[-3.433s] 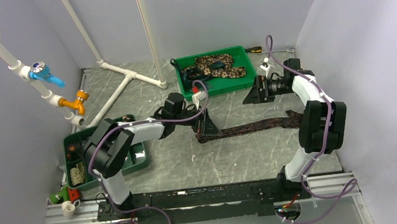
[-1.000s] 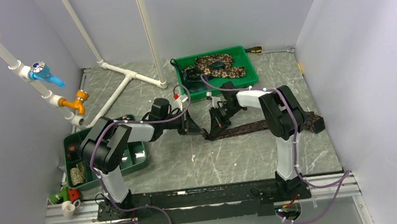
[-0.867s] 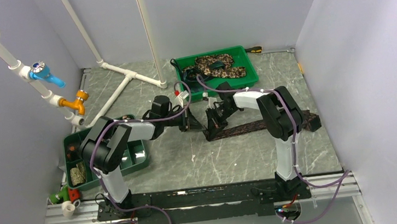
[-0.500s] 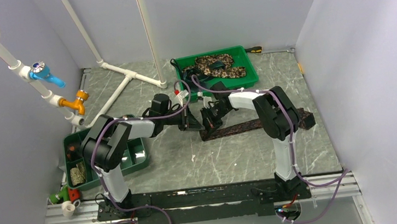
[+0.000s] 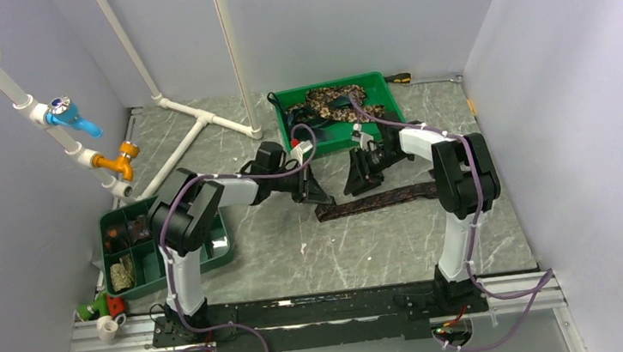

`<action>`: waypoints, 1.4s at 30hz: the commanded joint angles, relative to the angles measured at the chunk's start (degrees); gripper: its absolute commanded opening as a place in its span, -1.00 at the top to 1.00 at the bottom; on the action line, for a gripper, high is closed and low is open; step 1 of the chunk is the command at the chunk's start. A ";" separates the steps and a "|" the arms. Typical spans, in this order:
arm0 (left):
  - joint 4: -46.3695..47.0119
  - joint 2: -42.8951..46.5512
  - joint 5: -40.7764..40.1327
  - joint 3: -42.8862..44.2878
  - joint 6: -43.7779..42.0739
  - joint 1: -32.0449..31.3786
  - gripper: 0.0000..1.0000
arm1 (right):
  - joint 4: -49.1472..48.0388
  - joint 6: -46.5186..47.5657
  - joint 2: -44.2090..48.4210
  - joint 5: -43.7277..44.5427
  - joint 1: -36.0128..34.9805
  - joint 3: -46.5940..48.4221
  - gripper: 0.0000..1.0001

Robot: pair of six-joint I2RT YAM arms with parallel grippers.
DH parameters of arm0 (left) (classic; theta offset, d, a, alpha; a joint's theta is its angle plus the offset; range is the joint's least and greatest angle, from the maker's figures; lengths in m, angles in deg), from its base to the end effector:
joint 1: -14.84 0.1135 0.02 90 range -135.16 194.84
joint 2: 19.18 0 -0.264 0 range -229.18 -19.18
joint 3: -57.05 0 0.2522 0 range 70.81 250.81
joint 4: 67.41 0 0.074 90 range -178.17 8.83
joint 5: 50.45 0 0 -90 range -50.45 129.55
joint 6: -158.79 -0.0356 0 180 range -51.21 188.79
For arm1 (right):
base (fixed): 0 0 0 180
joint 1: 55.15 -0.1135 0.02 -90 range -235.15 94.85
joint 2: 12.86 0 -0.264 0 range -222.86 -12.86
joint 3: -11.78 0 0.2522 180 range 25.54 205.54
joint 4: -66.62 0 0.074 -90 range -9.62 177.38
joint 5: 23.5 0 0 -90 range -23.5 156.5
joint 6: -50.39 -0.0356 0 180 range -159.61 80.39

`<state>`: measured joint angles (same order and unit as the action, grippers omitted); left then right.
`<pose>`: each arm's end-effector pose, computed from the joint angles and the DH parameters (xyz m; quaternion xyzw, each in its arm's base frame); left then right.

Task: Roll the ties
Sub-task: Roll the tie at the center of the board.

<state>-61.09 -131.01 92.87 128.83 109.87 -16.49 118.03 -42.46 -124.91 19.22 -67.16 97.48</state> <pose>0.3187 -0.2274 0.1434 0.1438 0.8032 -0.5682 0.1063 0.3525 0.1017 0.1503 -0.1153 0.9045 0.4080 0.0453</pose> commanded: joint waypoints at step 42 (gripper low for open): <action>1.87 18.01 -16.75 -12.38 -49.14 -6.94 -0.99 | 5.63 7.58 -6.80 0.24 -3.43 1.52 1.00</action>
<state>-62.05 -111.14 83.97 119.82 76.78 -20.45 121.74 -37.78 -130.48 19.35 -70.90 97.00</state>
